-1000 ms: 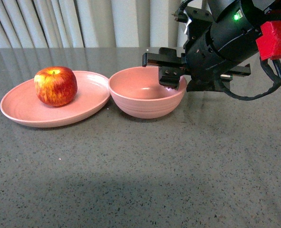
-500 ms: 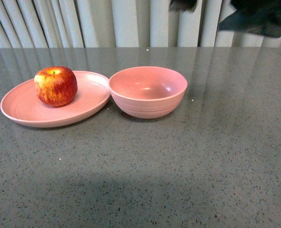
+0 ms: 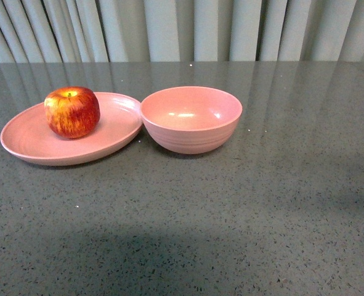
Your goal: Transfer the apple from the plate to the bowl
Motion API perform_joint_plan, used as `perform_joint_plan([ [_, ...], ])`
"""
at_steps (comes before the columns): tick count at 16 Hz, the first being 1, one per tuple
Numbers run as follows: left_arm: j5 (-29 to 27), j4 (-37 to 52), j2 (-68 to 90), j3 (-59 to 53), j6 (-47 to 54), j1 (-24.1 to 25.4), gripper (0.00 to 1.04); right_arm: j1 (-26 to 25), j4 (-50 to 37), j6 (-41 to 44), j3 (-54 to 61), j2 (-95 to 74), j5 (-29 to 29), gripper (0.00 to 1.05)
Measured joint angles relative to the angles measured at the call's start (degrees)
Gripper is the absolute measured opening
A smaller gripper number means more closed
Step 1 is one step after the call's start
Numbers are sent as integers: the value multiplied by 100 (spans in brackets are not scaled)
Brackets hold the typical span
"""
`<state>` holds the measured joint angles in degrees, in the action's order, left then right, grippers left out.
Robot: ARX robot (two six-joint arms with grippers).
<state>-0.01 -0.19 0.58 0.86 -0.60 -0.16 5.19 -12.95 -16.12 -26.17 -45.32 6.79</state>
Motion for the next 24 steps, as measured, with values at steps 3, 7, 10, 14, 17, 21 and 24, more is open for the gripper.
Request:
perform_joint_plan([
  [3, -2, 0, 0, -2, 0, 0, 98, -496, 306, 1088, 1019, 1792, -632, 70],
  [7, -2, 0, 0, 0, 0, 0, 98, -520, 780, 1499, 1818, 3289, -678, 11],
  [10, 2, 0, 0, -2, 0, 0, 98, -520, 1349, 1561, 2079, 4089, -680, 2],
  [14, 0, 0, 0, 0, 0, 0, 98, -520, 1355, 1563, 2260, 4205, -680, 2],
  [17, 0, 0, 0, 0, -2, 0, 98, -520, 1338, 1565, 2328, 4256, -680, 2],
  [21, 9, 0, 0, -2, 2, 0, 98, -520, 1335, 1576, 2542, 4463, -675, 2],
  [24, -2, -2, 0, 0, 0, 0, 98, -520, 1329, 1576, 2542, 4509, -678, 2],
])
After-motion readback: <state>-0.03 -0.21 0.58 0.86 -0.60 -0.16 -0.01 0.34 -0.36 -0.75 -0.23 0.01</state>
